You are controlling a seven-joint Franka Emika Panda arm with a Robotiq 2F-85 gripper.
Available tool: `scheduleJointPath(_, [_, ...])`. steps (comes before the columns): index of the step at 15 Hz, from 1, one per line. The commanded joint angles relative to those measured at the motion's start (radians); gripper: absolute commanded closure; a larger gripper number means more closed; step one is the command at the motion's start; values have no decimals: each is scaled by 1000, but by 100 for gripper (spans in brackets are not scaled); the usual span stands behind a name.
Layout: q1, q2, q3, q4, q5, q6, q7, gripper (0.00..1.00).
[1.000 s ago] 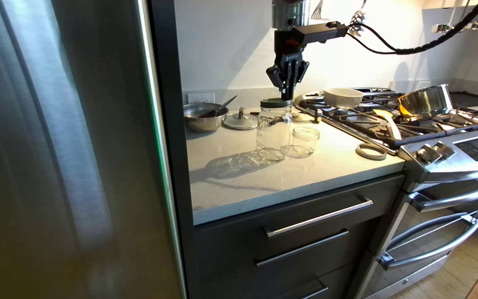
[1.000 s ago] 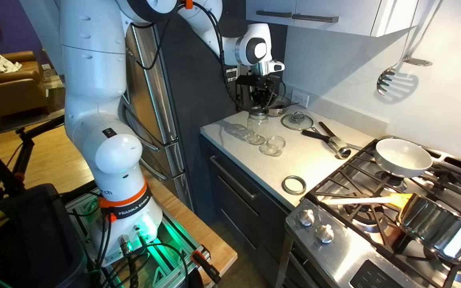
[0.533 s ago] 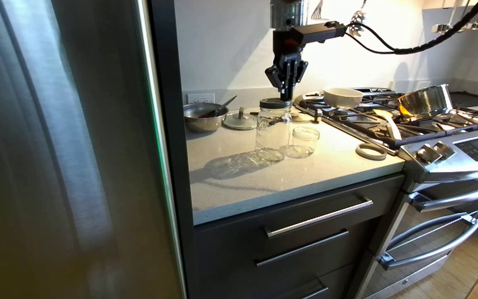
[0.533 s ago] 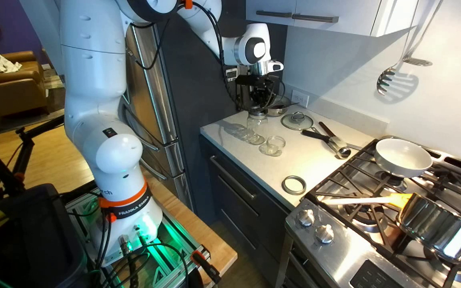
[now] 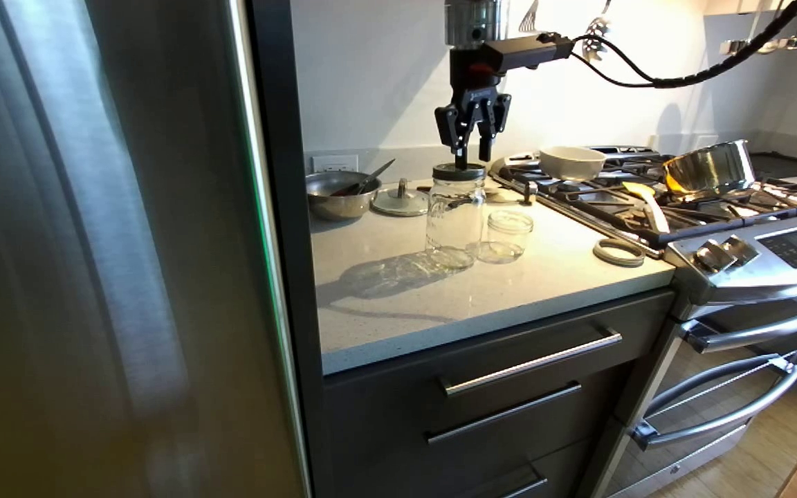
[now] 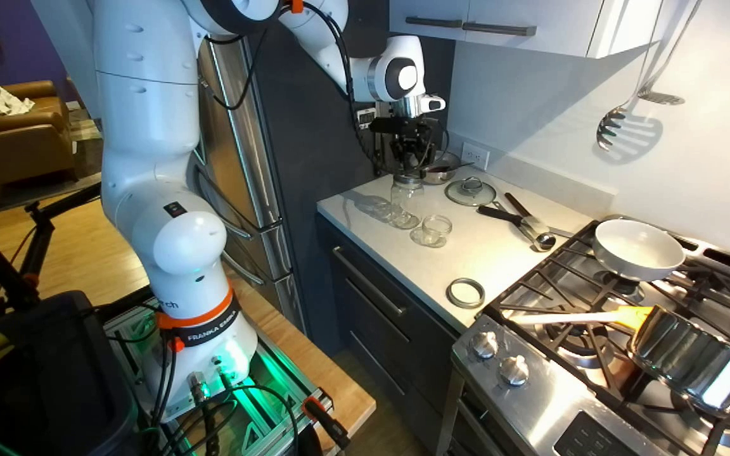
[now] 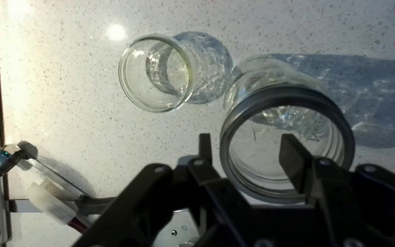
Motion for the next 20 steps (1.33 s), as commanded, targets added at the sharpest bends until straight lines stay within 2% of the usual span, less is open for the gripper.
scheduleJointPath(1, [2,-24,2,-17,-13,-39,-15,36])
scheduleJointPath(2, [2,-28,3,-20,-13,-43,-18,35])
scheduleJointPath(3, [1,-31,4,-21,-10,-52,-24,24])
scheduleJointPath(4, [0,-34,4,-22,-10,-62,-27,21])
scheduleJointPath(6, [1,-38,5,-24,-11,-80,-33,4])
scheduleJointPath(8, [0,-41,6,-25,-12,-94,-35,0])
scheduleJointPath(10, [0,-43,5,-25,-14,-105,-36,1])
scheduleJointPath(14, [-6,-38,4,-29,-15,-50,-44,0])
scheduleJointPath(20, [-11,-27,1,-33,-15,-37,-48,0])
